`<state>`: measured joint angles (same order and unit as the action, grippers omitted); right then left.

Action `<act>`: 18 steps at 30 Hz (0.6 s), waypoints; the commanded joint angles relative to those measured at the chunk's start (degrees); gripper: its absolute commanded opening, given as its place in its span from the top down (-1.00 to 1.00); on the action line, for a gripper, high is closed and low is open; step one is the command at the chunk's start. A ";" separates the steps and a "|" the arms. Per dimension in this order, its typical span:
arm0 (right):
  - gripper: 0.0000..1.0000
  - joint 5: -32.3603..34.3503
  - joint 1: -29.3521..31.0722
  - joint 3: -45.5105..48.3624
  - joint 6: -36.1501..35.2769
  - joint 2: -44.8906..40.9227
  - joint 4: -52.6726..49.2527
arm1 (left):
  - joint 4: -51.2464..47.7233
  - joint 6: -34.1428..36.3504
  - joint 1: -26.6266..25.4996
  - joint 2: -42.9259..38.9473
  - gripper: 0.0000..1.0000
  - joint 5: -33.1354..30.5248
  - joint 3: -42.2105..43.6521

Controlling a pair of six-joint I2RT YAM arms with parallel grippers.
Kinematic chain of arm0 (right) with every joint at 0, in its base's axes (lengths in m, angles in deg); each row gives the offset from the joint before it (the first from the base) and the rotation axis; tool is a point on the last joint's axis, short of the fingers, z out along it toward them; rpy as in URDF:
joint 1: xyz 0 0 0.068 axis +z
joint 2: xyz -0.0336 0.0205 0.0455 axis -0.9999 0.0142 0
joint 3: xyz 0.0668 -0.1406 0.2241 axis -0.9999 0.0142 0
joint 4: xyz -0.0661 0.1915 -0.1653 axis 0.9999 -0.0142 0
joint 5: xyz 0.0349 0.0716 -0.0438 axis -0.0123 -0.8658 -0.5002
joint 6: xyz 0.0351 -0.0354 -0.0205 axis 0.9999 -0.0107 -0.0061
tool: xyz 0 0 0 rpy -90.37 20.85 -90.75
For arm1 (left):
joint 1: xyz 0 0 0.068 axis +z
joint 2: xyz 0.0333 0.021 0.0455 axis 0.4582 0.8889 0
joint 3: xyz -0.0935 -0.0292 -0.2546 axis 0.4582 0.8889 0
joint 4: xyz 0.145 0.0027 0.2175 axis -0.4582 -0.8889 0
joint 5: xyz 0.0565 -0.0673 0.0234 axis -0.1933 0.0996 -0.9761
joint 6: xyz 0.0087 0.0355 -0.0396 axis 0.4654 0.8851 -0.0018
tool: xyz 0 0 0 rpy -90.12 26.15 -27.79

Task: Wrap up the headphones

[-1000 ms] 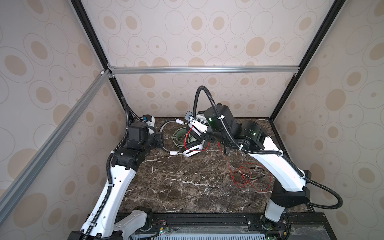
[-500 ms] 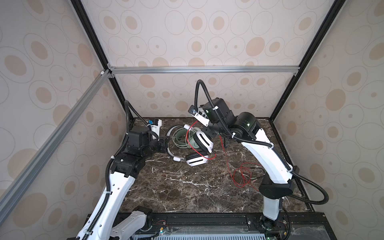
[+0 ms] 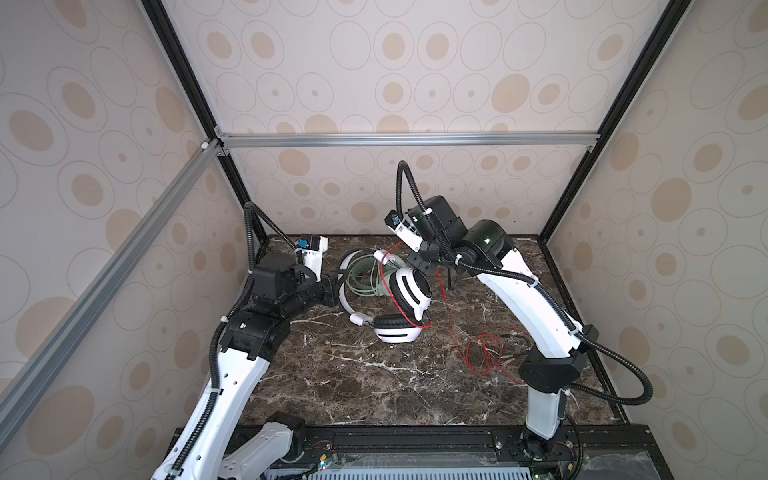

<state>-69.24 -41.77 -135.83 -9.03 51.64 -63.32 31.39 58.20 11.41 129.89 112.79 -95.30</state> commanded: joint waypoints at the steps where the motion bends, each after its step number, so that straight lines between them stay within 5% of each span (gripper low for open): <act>1: 0.96 -3.29 -1.05 0.74 2.73 -2.61 1.18 | 6.68 -2.97 -0.29 -1.43 1.00 3.08 -0.98; 11: 0.84 -6.38 -3.21 7.09 5.45 -6.33 5.08 | 10.58 -6.23 -0.23 -0.93 1.00 5.77 -0.97; 18: 0.47 -10.20 -4.91 16.95 7.43 -10.98 10.94 | 13.30 -8.87 -0.22 -1.06 1.00 7.47 -1.41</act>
<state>-76.80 -46.09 -121.58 -3.24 43.38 -55.91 38.63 53.15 11.41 129.87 117.27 -95.25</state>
